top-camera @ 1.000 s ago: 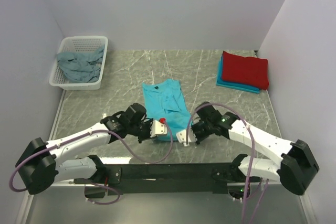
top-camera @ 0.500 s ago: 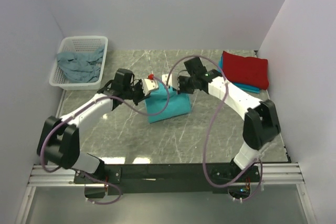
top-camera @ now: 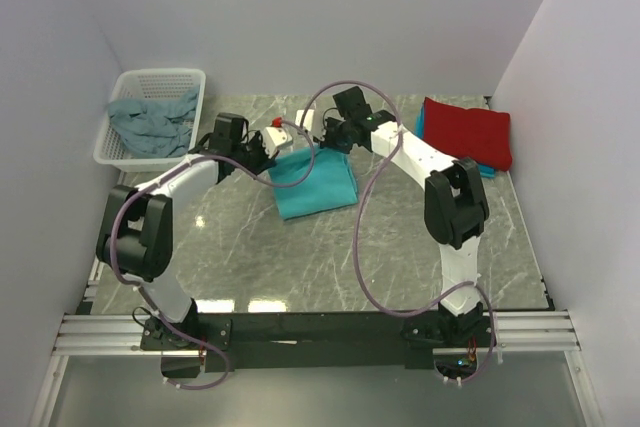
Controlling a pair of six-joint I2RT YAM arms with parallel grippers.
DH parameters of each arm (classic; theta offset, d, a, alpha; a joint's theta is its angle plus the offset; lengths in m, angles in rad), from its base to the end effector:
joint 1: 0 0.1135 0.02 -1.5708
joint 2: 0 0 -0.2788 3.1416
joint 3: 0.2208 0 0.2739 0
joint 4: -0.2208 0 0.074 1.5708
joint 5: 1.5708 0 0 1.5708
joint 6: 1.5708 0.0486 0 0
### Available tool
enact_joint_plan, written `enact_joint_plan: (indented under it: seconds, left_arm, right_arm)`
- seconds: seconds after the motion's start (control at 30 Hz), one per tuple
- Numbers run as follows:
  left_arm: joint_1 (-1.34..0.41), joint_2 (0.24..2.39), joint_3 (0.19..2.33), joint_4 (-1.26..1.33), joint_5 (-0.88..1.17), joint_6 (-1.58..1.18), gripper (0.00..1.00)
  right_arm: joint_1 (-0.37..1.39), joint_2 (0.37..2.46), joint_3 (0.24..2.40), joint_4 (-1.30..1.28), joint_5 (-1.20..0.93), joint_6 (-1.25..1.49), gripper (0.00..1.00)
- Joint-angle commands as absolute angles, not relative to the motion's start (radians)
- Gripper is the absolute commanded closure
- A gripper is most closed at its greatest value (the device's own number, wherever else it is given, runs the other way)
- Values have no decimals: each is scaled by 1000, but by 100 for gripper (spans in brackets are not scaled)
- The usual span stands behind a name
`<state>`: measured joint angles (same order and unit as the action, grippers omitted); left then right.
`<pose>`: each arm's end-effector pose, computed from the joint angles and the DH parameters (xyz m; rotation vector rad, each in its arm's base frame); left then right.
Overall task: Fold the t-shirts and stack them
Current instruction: Fold the tshirt
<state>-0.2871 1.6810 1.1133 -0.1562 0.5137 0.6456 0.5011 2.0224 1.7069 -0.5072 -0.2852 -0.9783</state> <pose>0.3725 -0.1349 0.2204 1.2205 1.8460 -0.3914 0.4288 0.2505 0.2500 -1.6818 1.6465 0.1098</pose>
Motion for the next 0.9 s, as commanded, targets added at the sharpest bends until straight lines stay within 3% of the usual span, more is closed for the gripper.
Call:
enact_joint_plan:
  seconds: [0.0, 0.87]
  left_arm:
    - [-276, 1712, 1183, -112, 499, 626, 100]
    - [-275, 1868, 1308, -95, 338, 540, 100]
  right_arm:
    - [492, 2051, 1773, -457, -258, -934, 100]
    - [492, 2197, 1878, -410, -158, -842, 100]
